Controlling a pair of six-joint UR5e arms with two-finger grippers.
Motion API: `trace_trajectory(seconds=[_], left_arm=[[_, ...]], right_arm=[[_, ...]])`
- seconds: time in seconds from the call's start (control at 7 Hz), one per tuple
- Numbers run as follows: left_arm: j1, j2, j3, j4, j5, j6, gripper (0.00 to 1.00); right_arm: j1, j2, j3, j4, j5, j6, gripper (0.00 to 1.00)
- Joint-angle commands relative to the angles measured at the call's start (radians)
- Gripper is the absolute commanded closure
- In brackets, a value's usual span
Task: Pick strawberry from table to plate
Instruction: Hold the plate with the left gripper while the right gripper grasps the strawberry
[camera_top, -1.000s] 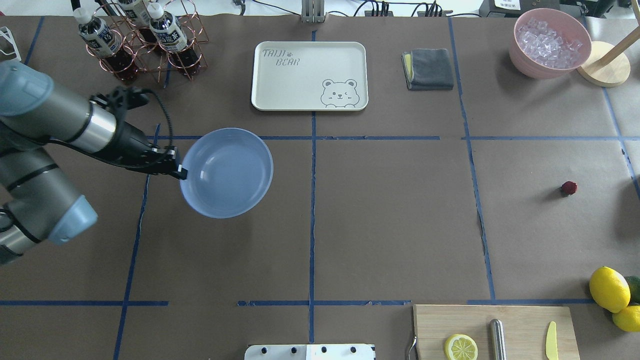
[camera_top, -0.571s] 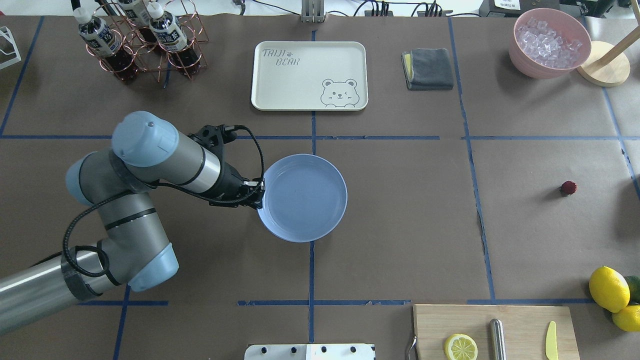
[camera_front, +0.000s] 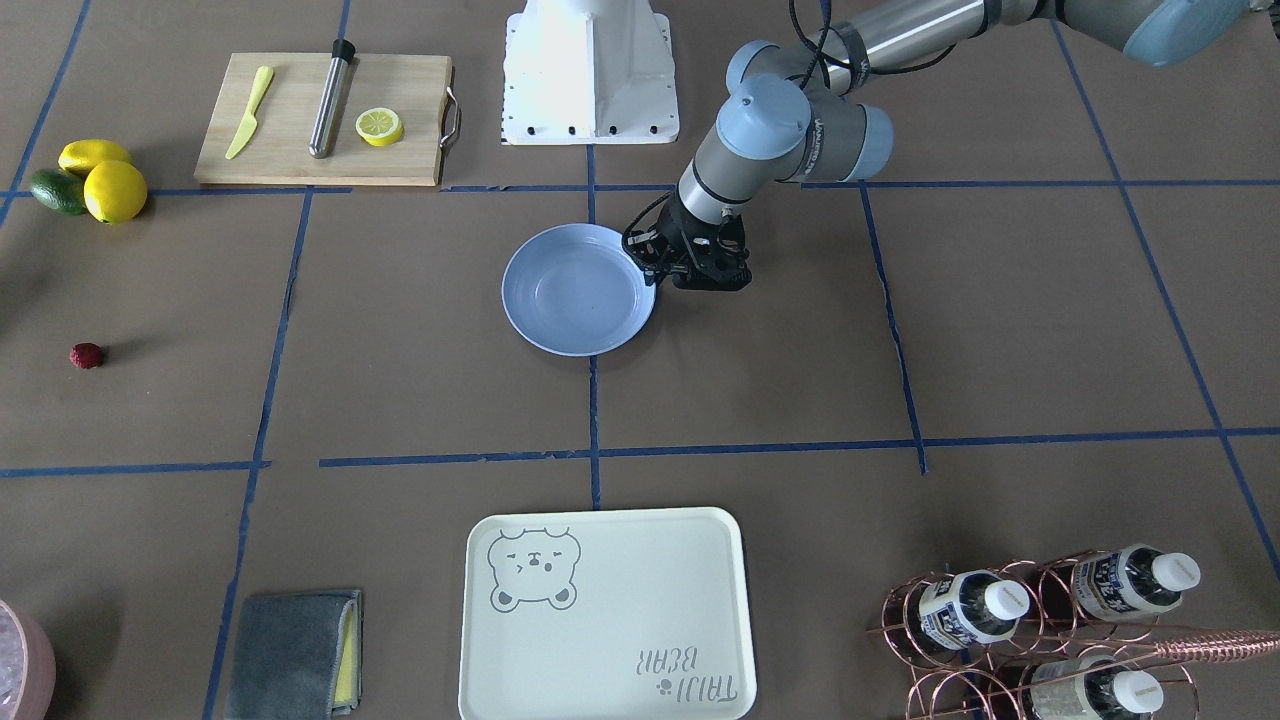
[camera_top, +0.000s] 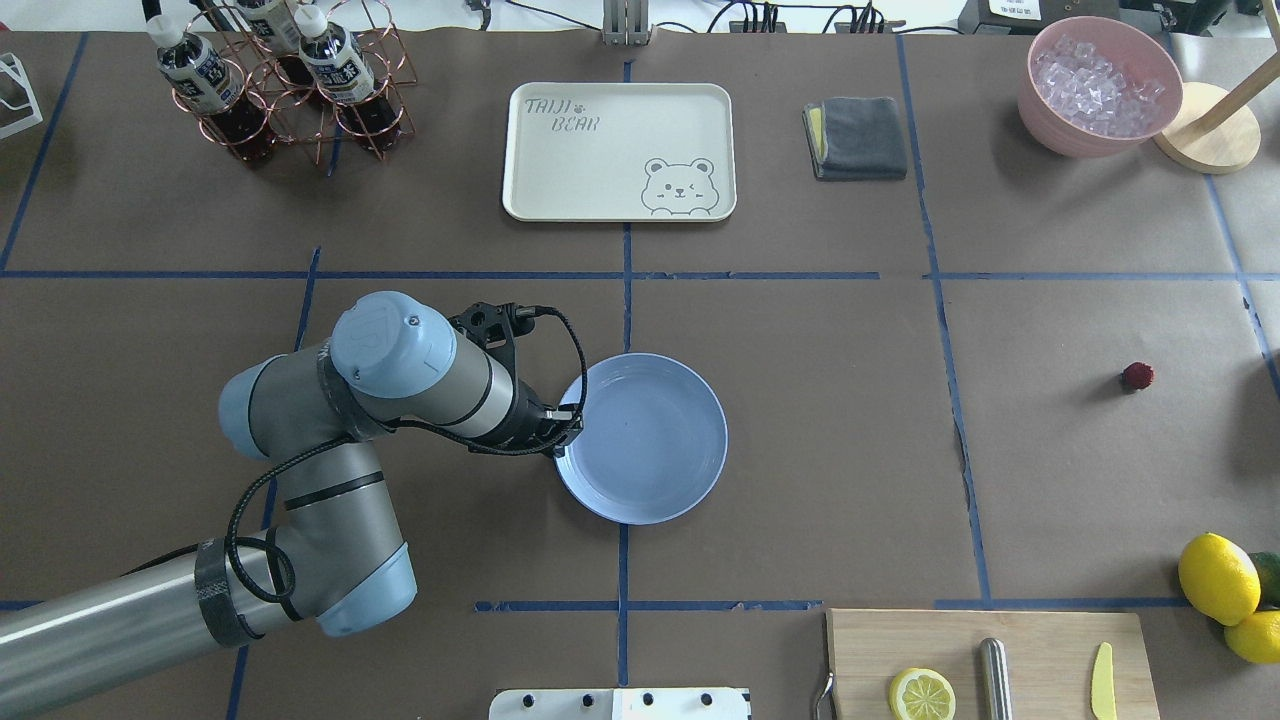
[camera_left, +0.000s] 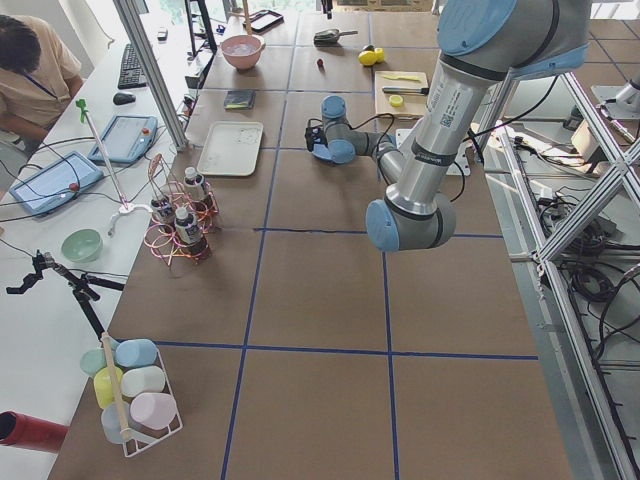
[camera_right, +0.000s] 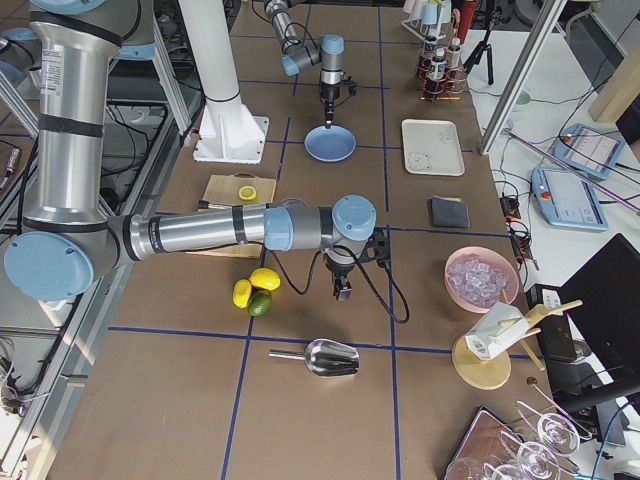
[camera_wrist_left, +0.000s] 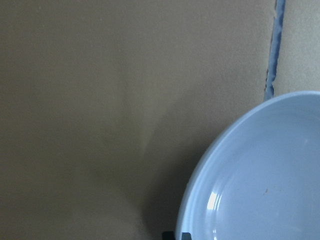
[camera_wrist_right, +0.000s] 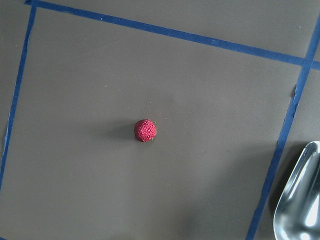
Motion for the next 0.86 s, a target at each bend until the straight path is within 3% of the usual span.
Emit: trace_trajectory(seconds=[0.0, 0.14, 0.29, 0.43, 0.71], left_arm=[[0.0, 0.004, -0.004, 0.002, 0.004, 0.001, 0.64], [-0.002, 0.004, -0.009, 0.002, 0.005, -0.001, 0.37], [-0.011, 0.007, -0.044, 0.002, 0.005, -0.001, 0.31], [-0.017, 0.015, -0.08, 0.003, 0.004, -0.004, 0.29], [-0.022, 0.015, -0.087, 0.003, 0.004, -0.028, 0.27]], right_arm=[[0.0, 0.001, 0.007, 0.0, 0.0, 0.003, 0.0], [-0.002, -0.001, 0.006, 0.0, 0.0, 0.008, 0.0], [-0.015, -0.001, 0.004, 0.018, -0.003, 0.013, 0.0], [-0.072, -0.002, 0.001, 0.096, -0.006, 0.168, 0.0], [-0.255, -0.016, -0.049, 0.412, -0.157, 0.545, 0.0]])
